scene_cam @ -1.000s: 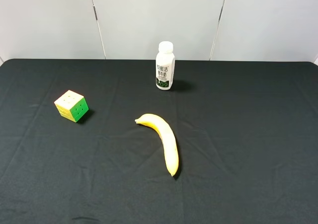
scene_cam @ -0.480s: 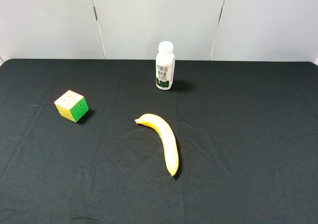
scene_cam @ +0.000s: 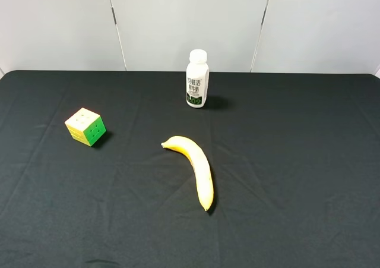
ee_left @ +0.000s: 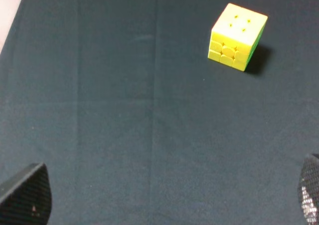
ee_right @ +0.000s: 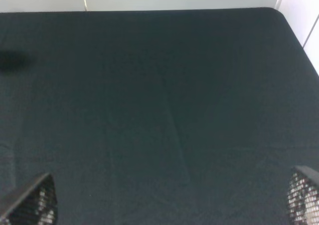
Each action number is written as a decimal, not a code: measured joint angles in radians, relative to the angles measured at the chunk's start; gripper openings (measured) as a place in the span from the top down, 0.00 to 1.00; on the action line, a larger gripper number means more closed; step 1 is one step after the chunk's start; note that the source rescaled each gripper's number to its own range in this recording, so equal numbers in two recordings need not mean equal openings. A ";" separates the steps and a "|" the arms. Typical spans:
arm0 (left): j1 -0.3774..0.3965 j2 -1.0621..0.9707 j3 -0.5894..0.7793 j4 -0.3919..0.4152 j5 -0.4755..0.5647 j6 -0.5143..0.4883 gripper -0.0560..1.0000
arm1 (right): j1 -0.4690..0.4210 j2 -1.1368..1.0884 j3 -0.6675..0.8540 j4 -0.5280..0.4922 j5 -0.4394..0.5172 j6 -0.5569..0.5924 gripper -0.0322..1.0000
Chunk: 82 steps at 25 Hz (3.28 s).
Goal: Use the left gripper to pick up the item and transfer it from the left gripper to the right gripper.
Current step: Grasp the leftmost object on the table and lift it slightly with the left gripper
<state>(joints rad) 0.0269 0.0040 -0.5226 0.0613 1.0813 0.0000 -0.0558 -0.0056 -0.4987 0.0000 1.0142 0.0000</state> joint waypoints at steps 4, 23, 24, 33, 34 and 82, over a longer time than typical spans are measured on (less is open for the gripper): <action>0.000 0.114 -0.107 0.001 0.052 0.000 0.03 | 0.000 0.000 0.000 0.000 0.000 0.000 0.00; 0.000 0.868 -0.354 -0.013 0.010 0.060 0.00 | 0.000 0.000 0.000 0.000 0.000 0.000 0.00; 0.000 0.903 -0.354 -0.018 -0.003 0.074 0.00 | 0.000 0.000 0.000 0.000 0.000 0.000 0.00; 0.000 1.210 -0.354 -0.086 -0.132 0.173 0.00 | 0.000 0.000 0.000 0.000 0.001 0.000 0.00; 0.000 1.242 -0.354 -0.091 -0.145 0.183 0.00 | 0.000 0.000 0.000 0.000 0.001 0.000 0.00; -0.277 2.090 -0.773 0.033 -0.317 0.204 0.02 | 0.000 0.000 0.000 0.000 0.001 0.000 0.00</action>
<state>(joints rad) -0.2505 2.0942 -1.2951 0.0944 0.7644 0.2038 -0.0558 -0.0056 -0.4987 0.0000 1.0151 0.0000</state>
